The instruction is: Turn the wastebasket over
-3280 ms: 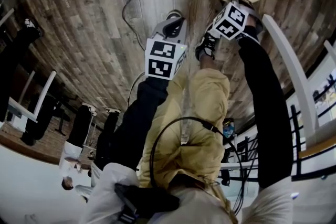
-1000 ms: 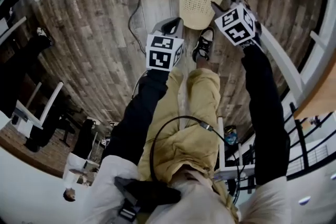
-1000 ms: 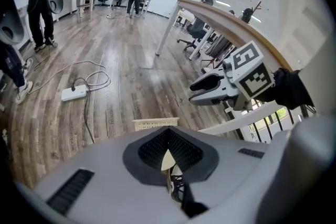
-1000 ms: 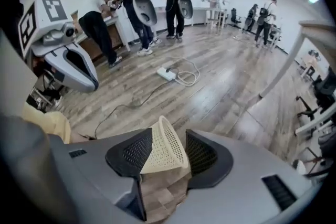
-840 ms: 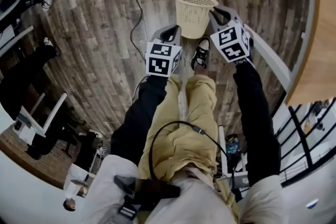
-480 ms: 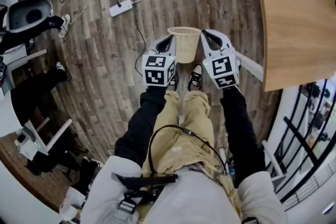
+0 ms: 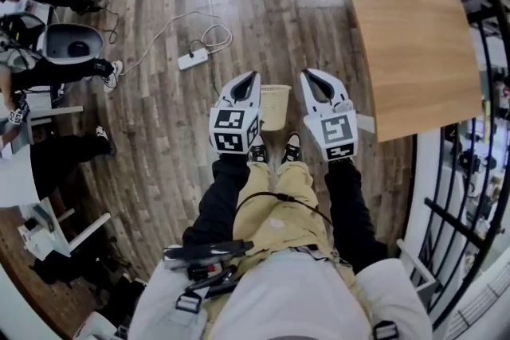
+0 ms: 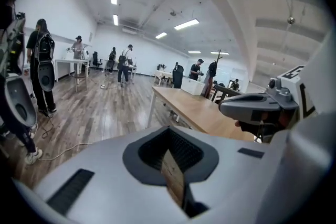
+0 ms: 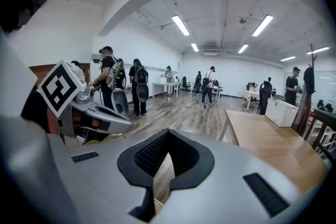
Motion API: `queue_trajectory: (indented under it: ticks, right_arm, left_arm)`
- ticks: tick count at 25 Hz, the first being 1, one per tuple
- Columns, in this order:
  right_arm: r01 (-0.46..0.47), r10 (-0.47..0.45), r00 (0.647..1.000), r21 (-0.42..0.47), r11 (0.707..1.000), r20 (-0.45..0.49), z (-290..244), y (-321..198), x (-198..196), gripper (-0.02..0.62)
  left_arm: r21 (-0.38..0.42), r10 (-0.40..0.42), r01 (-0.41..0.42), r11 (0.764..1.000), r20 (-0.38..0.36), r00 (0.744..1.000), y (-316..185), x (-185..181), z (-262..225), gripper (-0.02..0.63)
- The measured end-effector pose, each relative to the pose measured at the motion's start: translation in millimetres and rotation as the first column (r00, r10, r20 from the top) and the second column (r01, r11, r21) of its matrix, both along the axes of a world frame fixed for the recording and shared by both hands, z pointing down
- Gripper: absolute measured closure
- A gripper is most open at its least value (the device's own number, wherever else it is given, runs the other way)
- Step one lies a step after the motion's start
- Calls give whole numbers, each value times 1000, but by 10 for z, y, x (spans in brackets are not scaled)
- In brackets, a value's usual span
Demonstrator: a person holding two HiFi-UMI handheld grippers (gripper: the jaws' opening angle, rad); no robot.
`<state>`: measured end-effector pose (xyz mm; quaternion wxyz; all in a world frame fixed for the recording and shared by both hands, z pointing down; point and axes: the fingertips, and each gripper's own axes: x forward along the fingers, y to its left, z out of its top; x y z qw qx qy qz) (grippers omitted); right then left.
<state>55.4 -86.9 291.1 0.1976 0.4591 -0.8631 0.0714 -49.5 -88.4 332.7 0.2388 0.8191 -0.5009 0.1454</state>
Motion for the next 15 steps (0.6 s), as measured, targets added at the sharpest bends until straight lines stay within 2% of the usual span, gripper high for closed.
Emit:
queue_trajectory:
  ticks: [4,7,15]
  right_arm:
    - [-50,45,997,92,995,61,-585,92,-51,574]
    - [-73,57,992,147,986,111,-972,210,-100,575]
    - [-76,18,983,317,945,183,-1953,338,-216,574]
  left_arm:
    - [106,-58,63,992,-57,997,13,-112,-622,604]
    - [177,-70,85,980,-90,993,87,-162,-1047,605]
    - [351,-42,68,934,-82,996,196,-330,-1999,605]
